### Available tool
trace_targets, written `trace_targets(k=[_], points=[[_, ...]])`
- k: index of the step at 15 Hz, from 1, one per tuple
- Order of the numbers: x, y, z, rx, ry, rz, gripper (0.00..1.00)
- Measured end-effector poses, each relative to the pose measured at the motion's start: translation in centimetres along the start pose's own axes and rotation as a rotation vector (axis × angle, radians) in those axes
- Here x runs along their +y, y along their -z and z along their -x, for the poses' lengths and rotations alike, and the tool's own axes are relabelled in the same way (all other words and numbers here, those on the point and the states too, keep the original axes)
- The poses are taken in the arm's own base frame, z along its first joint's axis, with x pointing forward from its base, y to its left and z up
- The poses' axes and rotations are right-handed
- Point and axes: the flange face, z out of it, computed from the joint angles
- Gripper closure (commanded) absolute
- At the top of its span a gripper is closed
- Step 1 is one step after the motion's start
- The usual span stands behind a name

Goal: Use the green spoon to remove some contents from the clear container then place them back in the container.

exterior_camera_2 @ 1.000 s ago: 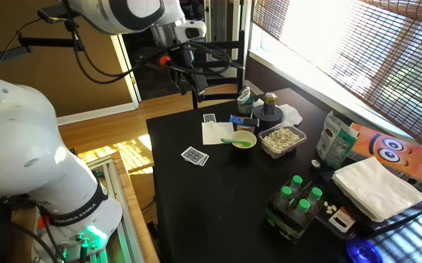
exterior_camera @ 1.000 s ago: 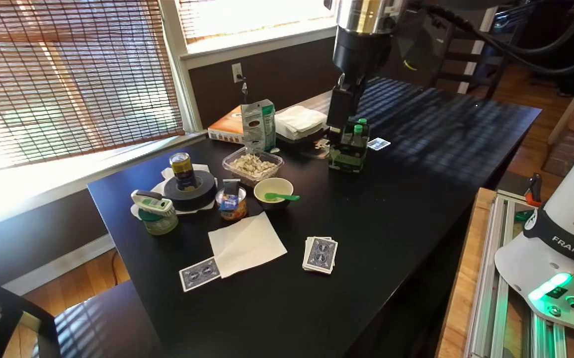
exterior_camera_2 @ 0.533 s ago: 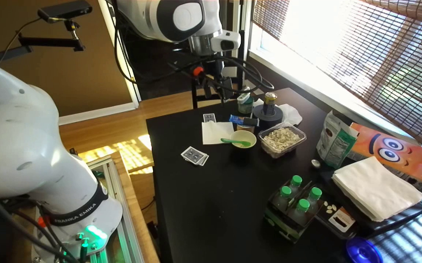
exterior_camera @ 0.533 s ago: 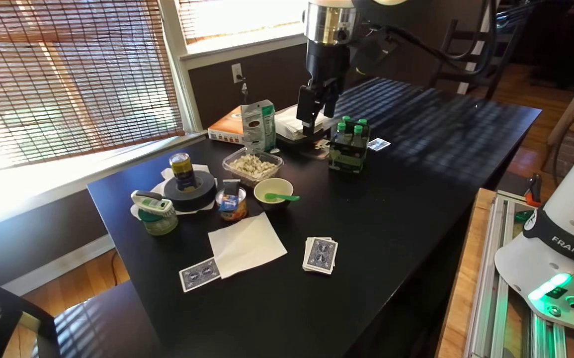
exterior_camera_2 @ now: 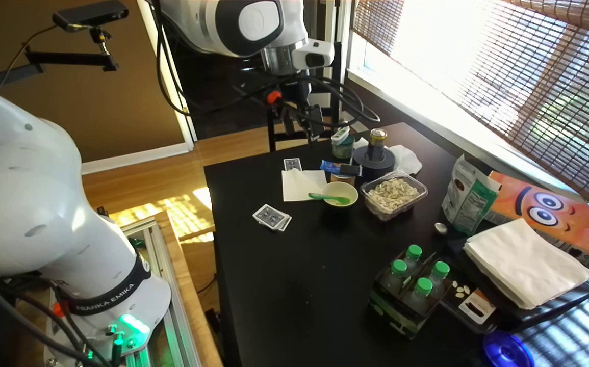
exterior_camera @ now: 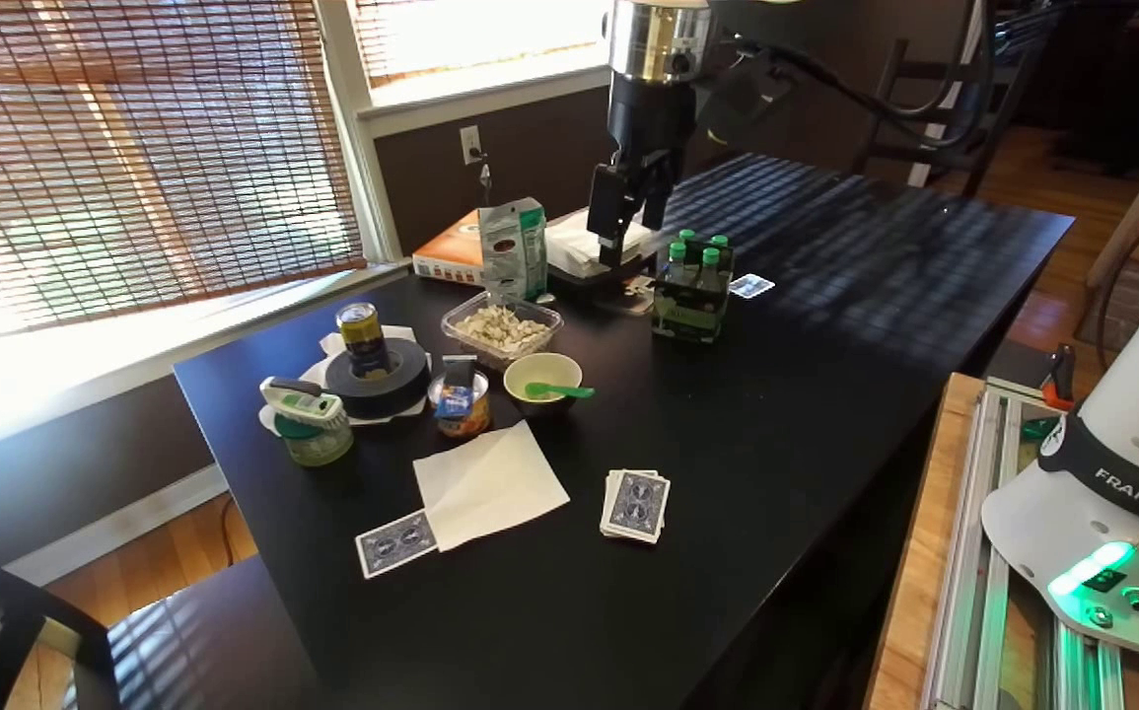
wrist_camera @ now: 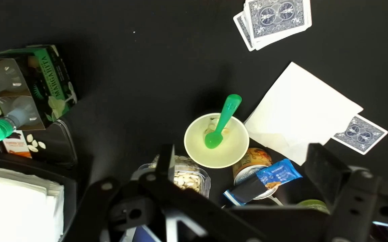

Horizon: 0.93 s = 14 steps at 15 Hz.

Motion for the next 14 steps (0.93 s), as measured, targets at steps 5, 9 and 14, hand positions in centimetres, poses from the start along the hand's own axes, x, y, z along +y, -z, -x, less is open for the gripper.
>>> trace_targets(k=[5,9,14], points=[[0.7,-1.9,-0.4,-0.044,-0.023,-0.006,0.0],[1.5,-6.3,-2.5,-0.101,-0.02,-0.024,0.0],[2.5,-9.8,-4.2,-0.141,-0.028,-0.037,0.0]])
